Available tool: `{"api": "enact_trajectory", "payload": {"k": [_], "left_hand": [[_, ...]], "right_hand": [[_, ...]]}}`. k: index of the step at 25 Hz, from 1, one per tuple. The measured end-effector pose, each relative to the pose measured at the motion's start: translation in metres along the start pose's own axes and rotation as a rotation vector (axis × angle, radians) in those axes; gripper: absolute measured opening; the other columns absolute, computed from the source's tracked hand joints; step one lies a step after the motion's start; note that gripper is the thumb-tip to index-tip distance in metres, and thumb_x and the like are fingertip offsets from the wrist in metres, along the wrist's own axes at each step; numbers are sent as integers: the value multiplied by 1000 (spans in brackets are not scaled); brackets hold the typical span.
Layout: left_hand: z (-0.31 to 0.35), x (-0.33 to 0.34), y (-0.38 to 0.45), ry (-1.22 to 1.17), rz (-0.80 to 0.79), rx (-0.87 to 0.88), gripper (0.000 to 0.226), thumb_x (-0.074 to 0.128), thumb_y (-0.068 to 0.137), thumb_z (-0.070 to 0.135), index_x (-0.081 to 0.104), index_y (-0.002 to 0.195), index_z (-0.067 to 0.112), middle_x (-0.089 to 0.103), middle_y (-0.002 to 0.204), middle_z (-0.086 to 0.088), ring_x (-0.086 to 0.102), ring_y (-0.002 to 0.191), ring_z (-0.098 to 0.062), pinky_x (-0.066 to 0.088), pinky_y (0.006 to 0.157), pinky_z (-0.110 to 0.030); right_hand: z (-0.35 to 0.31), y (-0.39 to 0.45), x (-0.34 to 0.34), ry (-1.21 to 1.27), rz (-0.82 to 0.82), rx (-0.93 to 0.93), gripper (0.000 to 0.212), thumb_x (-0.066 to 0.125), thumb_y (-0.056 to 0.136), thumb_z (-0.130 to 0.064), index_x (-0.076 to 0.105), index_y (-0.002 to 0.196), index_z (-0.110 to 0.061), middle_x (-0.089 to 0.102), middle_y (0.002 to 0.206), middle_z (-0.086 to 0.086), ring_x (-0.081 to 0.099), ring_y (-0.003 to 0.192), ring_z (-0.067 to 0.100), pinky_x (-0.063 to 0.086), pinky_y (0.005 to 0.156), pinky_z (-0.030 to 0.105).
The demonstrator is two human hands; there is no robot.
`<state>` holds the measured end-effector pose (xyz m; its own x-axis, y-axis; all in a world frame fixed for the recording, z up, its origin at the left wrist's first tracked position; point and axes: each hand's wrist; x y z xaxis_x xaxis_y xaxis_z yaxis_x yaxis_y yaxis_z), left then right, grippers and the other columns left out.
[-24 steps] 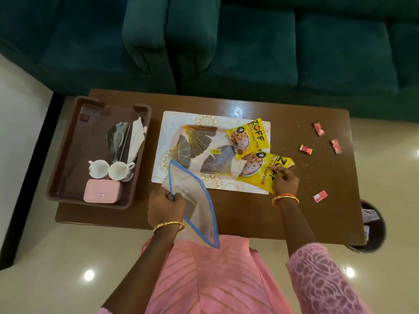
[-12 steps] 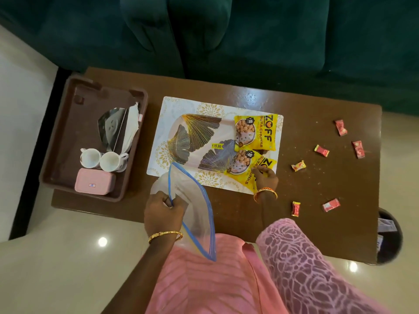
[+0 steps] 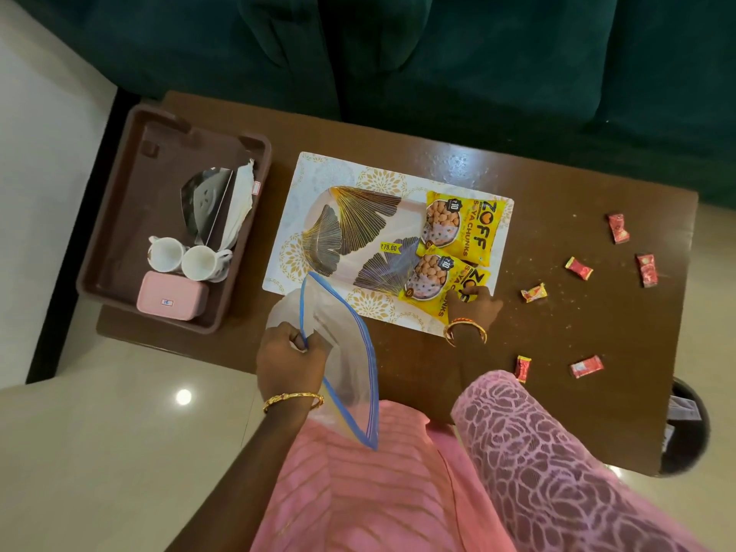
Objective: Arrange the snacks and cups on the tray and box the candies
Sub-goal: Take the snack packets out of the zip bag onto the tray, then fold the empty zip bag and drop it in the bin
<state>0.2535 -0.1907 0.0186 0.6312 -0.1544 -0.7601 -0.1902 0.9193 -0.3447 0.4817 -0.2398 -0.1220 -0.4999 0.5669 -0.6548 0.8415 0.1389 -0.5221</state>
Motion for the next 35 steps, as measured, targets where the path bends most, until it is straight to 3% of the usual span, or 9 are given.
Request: {"api": "enact_trajectory", "payload": {"k": [3,6,16,22,24,26,28,32,35], "left_hand": [[-1,-1,-1,-11,1,14,34,63,69,9,36,51,19,56,74,-16,49,68,-25,32,57,-25],[-4,-2,-1,-12,4,24,35,64,69,9,36,51,19,55,73,-15,48,67,-24,29,53,-23],[-13,-9,2,-85,37,-6,34,63,71,7,37,51,17,54,71,-14,48,68,-23,32,63,-27],[-15,-16,5,-188,11,-98,33,63,73,15,38,52,17,61,75,-18,57,71,-30,42,64,-31],[-15,-22,8,-257,-14,-205,30,62,74,17,40,54,14,61,74,-21,62,67,-36,54,68,-43],[-15,-30,11,-355,-27,-307,28,61,75,15,42,54,12,55,68,-15,60,51,-24,59,62,-43],[-15,-39,13,-451,-41,-375,29,61,75,14,42,54,11,50,63,-11,51,46,-17,57,46,-30],[-12,-53,18,-591,-96,-410,30,62,77,11,42,54,9,48,58,-11,48,51,-24,49,37,-21],[-2,-69,27,-757,-170,-397,21,64,81,19,50,70,8,53,69,-12,53,51,-21,50,39,-23]], "right_hand": [[-2,-19,1,-289,76,-328,47,67,71,-22,54,113,-7,43,130,24,41,118,42,41,92,50],[2,-32,15,-509,-105,-601,55,63,74,-27,48,126,-17,32,145,21,30,131,43,35,99,55],[-4,-30,12,-639,-341,-567,56,61,80,-23,43,134,-24,19,154,13,23,136,41,35,104,58],[-8,-90,-39,-184,-547,-388,48,47,79,10,47,122,-11,49,136,20,54,113,33,47,79,25],[-3,-122,-61,-204,-730,-294,42,61,78,-12,46,117,-12,42,141,11,51,109,23,46,66,9],[7,-135,-71,-274,-962,-425,88,79,60,-35,28,132,-36,44,138,-1,52,111,11,42,71,-2],[16,-145,-65,-257,-1068,-502,103,85,58,-19,19,132,-45,48,136,0,53,111,8,43,81,0],[1,-170,-46,91,-825,-386,51,74,75,-9,54,119,-25,61,124,3,56,116,19,44,104,43],[-31,-178,-43,203,-631,-423,26,64,84,-5,63,83,-31,67,87,-8,62,85,1,48,87,36]]}}
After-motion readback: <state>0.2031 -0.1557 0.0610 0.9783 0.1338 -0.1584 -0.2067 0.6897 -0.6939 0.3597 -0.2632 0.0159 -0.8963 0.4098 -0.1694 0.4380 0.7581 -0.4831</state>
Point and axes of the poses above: each hand's wrist, its own y-axis towards the middle knuckle, its own x-axis out of the palm, z = x × y
